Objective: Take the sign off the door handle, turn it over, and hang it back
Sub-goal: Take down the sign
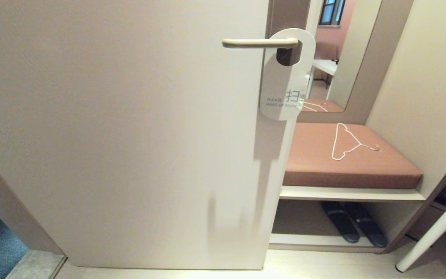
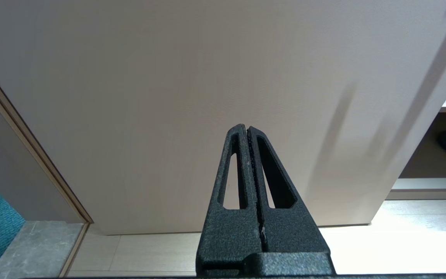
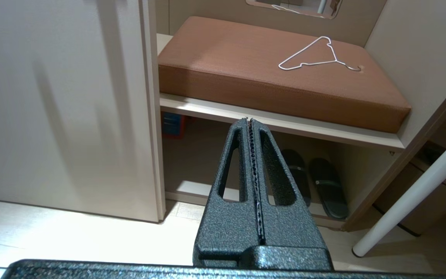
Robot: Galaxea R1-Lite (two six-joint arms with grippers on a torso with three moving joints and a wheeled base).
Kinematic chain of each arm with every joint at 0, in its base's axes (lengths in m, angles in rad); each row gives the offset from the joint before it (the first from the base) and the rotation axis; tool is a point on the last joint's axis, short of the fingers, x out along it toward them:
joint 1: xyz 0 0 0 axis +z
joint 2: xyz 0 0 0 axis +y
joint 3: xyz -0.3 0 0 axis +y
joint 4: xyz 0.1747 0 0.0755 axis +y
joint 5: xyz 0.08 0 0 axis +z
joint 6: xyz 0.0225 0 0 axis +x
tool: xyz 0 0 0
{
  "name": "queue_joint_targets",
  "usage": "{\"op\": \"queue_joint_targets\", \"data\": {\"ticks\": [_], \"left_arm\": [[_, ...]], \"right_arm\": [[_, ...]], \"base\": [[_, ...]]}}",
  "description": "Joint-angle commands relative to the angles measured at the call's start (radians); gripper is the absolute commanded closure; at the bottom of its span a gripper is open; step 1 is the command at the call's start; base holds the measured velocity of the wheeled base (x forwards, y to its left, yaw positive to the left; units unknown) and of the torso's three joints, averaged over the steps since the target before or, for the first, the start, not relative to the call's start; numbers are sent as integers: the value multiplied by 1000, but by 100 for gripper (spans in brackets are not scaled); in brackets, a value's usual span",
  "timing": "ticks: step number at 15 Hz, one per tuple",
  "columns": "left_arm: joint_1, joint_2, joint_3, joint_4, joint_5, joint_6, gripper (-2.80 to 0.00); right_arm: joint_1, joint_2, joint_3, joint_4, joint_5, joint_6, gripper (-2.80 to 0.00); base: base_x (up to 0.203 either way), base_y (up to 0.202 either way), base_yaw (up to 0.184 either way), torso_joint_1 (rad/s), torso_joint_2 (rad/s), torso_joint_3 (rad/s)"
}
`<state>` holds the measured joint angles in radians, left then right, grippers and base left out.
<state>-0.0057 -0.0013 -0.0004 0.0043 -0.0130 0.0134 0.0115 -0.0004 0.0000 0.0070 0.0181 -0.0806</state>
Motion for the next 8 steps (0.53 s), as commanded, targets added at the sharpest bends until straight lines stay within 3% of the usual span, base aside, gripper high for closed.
{"op": "queue_joint_targets", "data": {"ticks": [1, 8], "left_arm": [[0, 1, 0, 0, 0, 0, 0], [0, 1, 0, 0, 1, 0, 0]], "right_arm": [[1, 0, 0, -1, 0, 2, 0], [1, 0, 0, -1, 2, -7, 0]], "base": [[0, 0, 0, 0, 0, 0], [0, 0, 0, 0, 0, 0]]}}
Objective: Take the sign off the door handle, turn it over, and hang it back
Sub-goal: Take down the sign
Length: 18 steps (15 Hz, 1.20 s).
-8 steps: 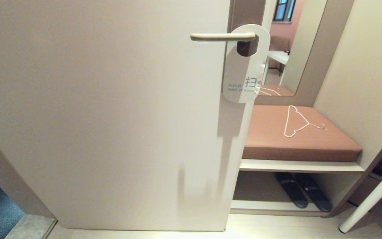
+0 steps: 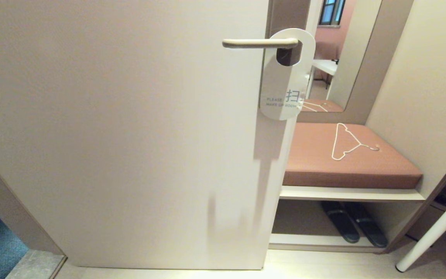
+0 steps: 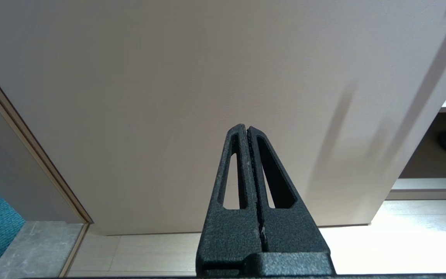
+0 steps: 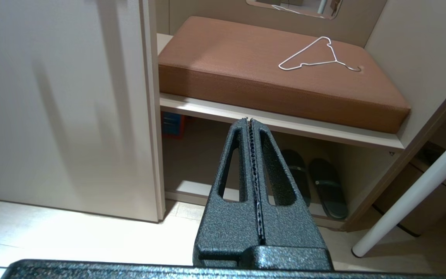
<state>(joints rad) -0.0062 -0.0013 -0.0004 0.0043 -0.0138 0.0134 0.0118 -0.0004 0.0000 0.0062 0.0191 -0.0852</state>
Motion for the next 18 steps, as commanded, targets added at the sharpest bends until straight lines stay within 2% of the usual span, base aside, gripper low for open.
{"op": "queue_joint_targets", "data": {"ticks": [1, 14, 18], "left_arm": [[0, 1, 0, 0, 0, 0, 0], [0, 1, 0, 0, 0, 0, 0], [0, 1, -1, 0, 0, 0, 0]], "right_arm": [[0, 0, 0, 0, 1, 1, 0], [0, 0, -3, 8, -1, 11, 0], [0, 4, -54, 50, 1, 4, 0]], "base": [[0, 0, 0, 0, 0, 0], [0, 0, 0, 0, 0, 0], [0, 0, 0, 0, 0, 0]]}}
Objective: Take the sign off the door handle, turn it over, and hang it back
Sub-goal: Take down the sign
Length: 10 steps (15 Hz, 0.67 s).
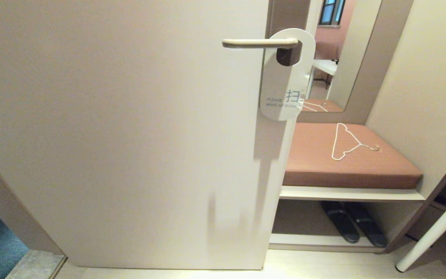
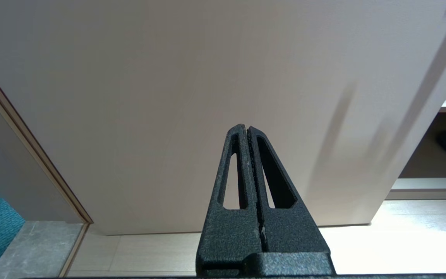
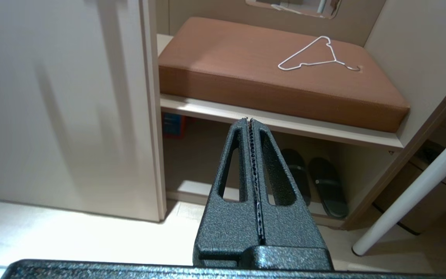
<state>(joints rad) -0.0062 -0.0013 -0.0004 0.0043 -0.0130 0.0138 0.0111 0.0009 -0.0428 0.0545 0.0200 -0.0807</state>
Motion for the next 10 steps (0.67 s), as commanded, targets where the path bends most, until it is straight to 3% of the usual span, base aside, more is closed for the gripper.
{"op": "queue_joint_targets", "data": {"ticks": [1, 4, 10], "left_arm": [[0, 1, 0, 0, 1, 0, 0], [0, 1, 0, 0, 1, 0, 0], [0, 1, 0, 0, 0, 0, 0]], "right_arm": [[1, 8, -48, 42, 3, -1, 0], [1, 18, -158, 143, -4, 1, 0], [1, 293, -395, 151, -63, -4, 0]], "base": [[0, 0, 0, 0, 0, 0], [0, 0, 0, 0, 0, 0], [0, 0, 0, 0, 0, 0]]}}
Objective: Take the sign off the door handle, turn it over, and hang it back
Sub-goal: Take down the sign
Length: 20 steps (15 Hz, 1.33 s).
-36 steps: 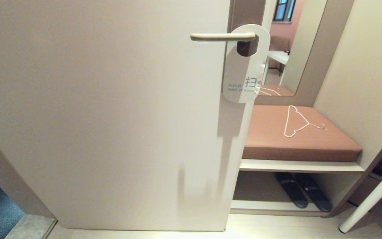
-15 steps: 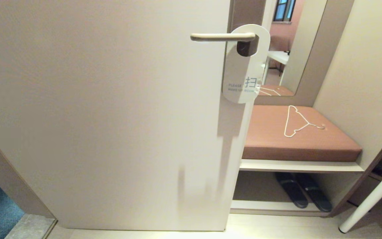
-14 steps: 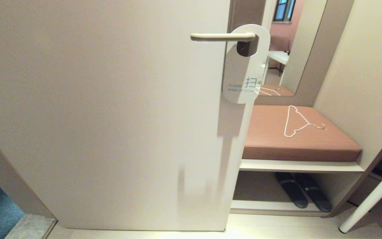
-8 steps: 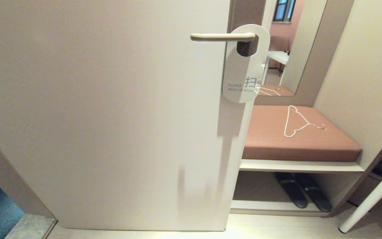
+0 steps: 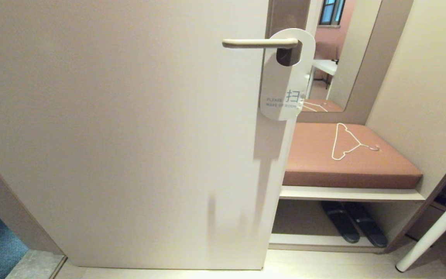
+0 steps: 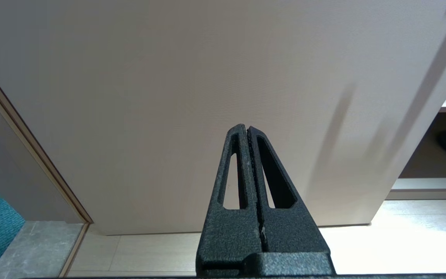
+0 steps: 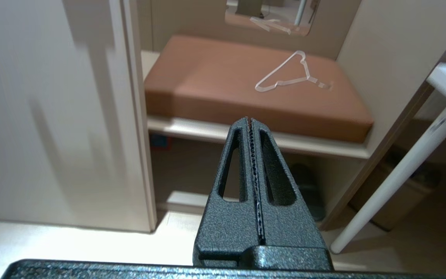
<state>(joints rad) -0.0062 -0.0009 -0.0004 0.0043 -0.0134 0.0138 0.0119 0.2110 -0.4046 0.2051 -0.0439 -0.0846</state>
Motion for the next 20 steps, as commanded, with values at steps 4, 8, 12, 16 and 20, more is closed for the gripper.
{"op": "queue_joint_targets", "data": {"ticks": [4, 8, 12, 16, 20], "left_arm": [[0, 1, 0, 0, 0, 0, 0], [0, 1, 0, 0, 0, 0, 0], [0, 1, 0, 0, 1, 0, 0], [0, 1, 0, -1, 0, 0, 0], [0, 1, 0, 0, 0, 0, 0]], "right_arm": [[0, 335, -271, -2, -7, -9, 0], [0, 560, -439, -44, -40, -15, 0], [0, 799, -560, -148, -33, -13, 0], [-33, 1028, -632, -296, 116, -27, 0], [-193, 1184, -675, -345, 544, -70, 0]], "base": [[0, 0, 0, 0, 0, 0], [0, 0, 0, 0, 0, 0], [0, 0, 0, 0, 0, 0], [0, 0, 0, 0, 0, 0], [0, 0, 0, 0, 0, 0]]}}
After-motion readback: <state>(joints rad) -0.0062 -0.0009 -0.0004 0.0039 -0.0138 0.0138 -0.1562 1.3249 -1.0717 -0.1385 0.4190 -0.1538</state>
